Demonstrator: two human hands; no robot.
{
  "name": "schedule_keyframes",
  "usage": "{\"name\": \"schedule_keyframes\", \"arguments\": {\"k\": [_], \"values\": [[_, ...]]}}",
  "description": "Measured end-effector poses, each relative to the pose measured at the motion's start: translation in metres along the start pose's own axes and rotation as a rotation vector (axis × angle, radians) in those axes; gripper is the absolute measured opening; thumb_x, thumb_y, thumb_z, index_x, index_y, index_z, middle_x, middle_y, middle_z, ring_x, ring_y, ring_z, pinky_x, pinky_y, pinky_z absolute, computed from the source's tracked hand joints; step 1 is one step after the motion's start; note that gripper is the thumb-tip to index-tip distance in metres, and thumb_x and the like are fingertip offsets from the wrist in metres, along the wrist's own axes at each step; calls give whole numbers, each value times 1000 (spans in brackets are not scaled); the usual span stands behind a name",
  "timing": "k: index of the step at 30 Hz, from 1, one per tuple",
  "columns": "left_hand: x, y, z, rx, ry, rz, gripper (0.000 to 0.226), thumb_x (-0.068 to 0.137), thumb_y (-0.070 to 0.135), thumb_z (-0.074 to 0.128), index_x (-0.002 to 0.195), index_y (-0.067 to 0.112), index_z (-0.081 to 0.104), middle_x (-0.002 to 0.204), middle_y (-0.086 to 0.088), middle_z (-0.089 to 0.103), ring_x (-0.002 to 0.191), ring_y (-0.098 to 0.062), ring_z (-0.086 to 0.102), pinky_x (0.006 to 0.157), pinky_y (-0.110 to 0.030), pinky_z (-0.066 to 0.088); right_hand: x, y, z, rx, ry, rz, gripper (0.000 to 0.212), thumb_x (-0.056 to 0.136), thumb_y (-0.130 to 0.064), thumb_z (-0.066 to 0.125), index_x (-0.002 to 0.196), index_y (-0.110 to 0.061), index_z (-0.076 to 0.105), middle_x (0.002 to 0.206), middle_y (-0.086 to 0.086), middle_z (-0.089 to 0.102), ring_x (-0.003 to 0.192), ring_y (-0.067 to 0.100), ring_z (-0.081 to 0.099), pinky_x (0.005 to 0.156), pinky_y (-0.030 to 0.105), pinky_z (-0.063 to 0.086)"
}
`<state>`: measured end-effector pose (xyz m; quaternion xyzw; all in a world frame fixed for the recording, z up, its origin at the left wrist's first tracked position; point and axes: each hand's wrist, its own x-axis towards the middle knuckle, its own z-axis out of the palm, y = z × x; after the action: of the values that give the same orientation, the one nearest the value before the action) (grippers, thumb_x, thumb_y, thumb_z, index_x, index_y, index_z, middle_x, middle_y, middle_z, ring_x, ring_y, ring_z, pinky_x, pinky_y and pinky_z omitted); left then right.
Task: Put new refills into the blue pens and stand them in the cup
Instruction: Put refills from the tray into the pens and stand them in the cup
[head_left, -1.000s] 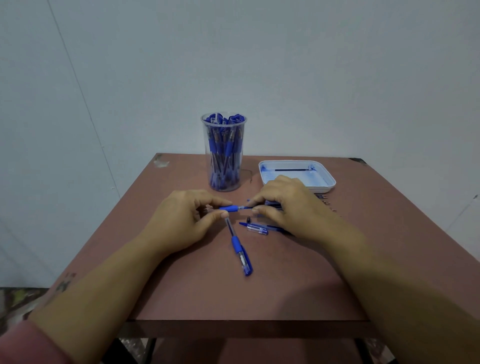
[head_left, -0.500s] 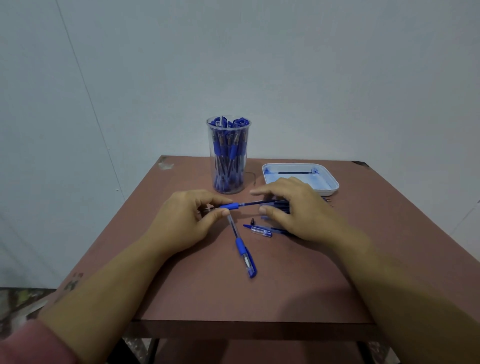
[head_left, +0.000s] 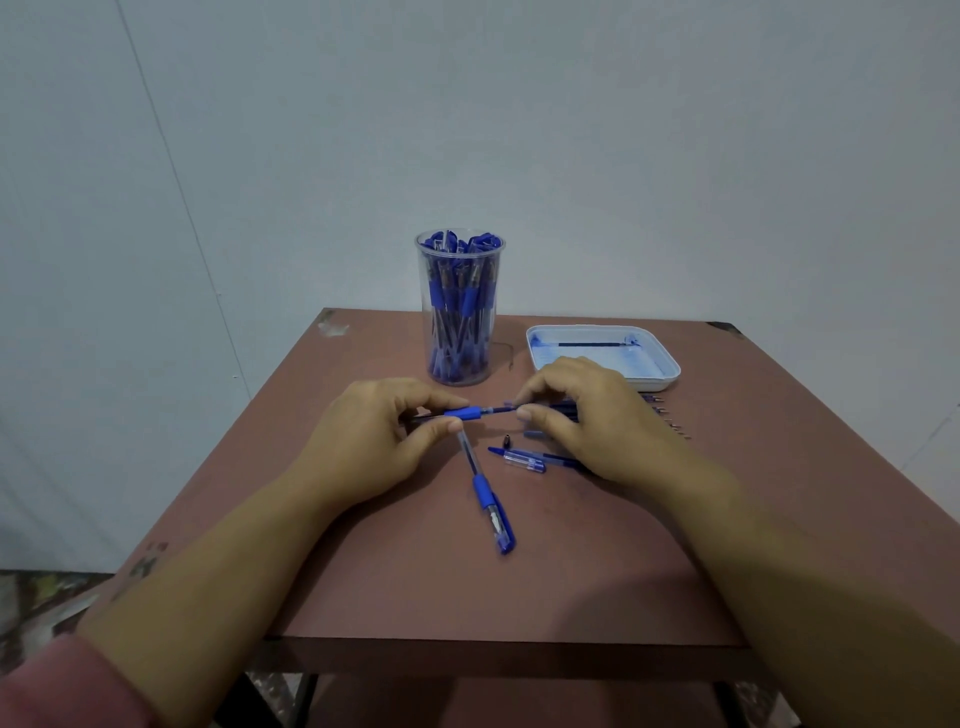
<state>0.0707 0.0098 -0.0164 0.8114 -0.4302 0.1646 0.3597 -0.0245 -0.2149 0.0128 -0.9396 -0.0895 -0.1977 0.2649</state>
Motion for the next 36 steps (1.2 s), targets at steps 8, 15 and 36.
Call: {"name": "schedule_keyframes", "arguments": {"k": [8,15,36], "values": [[1,-3,-2,7,14,4,24,84,44,64,105,40,73,82,30,64,78,-2,62,67,-24,50,6,8,1,-95,-159,38,21,91,-38,63,111,-39,68,93,-25,54,96,0,38,96,35,37],[1,-3,-3,18,20,3,23,85,43,67,106,39,73,80,27,64,75,-1,61,65,-21,46,13,6,8,-132,-222,22,13,88,-43,65,94,-34,74,89,-21,57,90,0,40,85,26,33],[0,2,-1,8,3,26,23,84,43,66,104,37,73,84,31,64,79,3,62,68,-19,48,4,-4,15,241,-5,48,12,85,-20,74,94,-28,71,85,-11,71,81,0,64,74,12,49]]}}
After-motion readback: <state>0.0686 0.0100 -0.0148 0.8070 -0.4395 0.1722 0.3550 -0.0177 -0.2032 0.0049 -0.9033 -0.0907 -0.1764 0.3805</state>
